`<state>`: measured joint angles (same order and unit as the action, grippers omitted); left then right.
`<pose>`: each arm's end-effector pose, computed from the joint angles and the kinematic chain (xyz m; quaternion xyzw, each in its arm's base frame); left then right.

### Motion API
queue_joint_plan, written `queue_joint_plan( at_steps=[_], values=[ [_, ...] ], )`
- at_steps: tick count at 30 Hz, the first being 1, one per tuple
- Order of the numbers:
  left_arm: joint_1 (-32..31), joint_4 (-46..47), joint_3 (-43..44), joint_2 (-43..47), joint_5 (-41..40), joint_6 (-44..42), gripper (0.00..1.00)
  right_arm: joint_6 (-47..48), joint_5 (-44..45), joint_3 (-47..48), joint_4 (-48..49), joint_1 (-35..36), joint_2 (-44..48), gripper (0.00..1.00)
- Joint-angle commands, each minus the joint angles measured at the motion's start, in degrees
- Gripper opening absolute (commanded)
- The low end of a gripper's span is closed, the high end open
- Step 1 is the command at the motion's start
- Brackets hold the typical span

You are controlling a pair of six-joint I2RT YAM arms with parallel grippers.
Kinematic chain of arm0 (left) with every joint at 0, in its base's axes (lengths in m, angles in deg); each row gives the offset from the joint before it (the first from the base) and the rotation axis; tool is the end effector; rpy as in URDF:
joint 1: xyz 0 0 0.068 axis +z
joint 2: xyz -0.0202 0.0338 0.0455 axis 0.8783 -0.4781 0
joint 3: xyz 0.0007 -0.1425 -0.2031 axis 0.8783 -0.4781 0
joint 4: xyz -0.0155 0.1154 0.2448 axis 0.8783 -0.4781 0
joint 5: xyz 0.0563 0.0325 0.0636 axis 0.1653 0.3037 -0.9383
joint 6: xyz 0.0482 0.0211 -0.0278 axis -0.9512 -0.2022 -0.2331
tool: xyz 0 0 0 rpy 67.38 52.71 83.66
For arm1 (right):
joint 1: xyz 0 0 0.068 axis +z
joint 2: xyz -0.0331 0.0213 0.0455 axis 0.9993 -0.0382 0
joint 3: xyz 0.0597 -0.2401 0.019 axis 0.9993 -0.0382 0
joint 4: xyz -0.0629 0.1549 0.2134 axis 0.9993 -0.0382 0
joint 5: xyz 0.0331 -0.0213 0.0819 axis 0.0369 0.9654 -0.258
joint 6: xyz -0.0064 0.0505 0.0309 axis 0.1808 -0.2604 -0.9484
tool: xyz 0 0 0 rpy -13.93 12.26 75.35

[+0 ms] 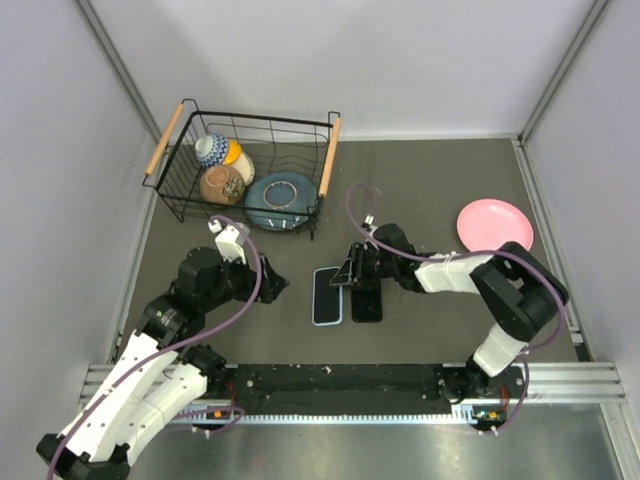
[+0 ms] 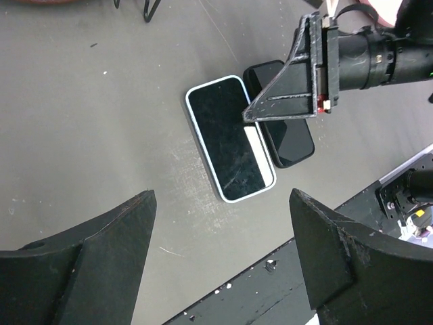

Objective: Put the phone into the phone case

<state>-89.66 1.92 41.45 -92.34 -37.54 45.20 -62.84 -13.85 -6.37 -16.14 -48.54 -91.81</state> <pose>0.1497 -0.0890 0.2718 0.0665 0.8557 -0.2962 0.4190 0.2392 0.2192 0.0973 -0.0058 0.8872 0.4328 0.1595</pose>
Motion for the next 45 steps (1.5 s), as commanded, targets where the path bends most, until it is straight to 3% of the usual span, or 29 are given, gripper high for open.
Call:
queue_joint_plan(
  at_steps=[1, 6, 11, 12, 14, 15, 16, 20, 28, 37, 45],
  values=[
    [0.2, 1.5, 1.7, 1.0, 0.8, -0.7, 0.85, 5.3, 3.2, 4.7, -7.5, 0.5, 6.4, 0.42],
    [0.2, 2.5, 0.7, 2.8, 1.8, -0.8, 0.85, 9.0, 4.9, 6.4, -13.4, 0.5, 12.6, 0.43],
    [0.2, 2.7, 1.0, 3.9, 3.8, -1.0, 0.85, 12.1, 10.9, 4.3, -23.7, 0.5, 26.4, 0.45],
    [0.2, 3.0, 1.0, 4.5, 4.9, -0.9, 0.85, 12.4, 12.3, 3.8, -24.6, 0.5, 28.8, 0.51],
    [0.1, 4.2, 0.6, 6.7, 5.9, -1.0, 0.85, 14.0, 13.3, 2.8, -27.8, 0.5, 36.5, 0.75],
    [0.1, 5.7, -0.1, 7.6, 6.6, -1.0, 0.85, 14.5, 14.5, 2.7, -29.0, 0.5, 38.8, 0.95],
    [0.1, 6.5, -0.3, 8.4, 6.9, -0.8, 0.85, 15.7, 15.1, 2.7, -30.5, 0.5, 41.4, 0.99],
    [0.1, 8.0, -0.5, 14.0, 7.4, -0.1, 0.85, 16.6, 18.6, 5.8, -41.5, 0.5, 50.1, 0.99],
    [0.1, 11.7, -3.2, 21.2, 2.6, 0.5, 0.87, 14.5, 19.9, 3.5, -43.0, 0.4, 64.0, 0.99],
    [0.1, 10.3, -1.5, 18.8, 4.2, 1.3, 0.89, 13.4, 20.4, 2.4, -42.8, 0.4, 66.4, 0.99],
    [0.1, 8.8, 1.4, 16.3, 4.1, 1.0, 0.89, 16.1, 21.9, 7.7, -42.8, 0.4, 65.8, 0.99]
  ],
)
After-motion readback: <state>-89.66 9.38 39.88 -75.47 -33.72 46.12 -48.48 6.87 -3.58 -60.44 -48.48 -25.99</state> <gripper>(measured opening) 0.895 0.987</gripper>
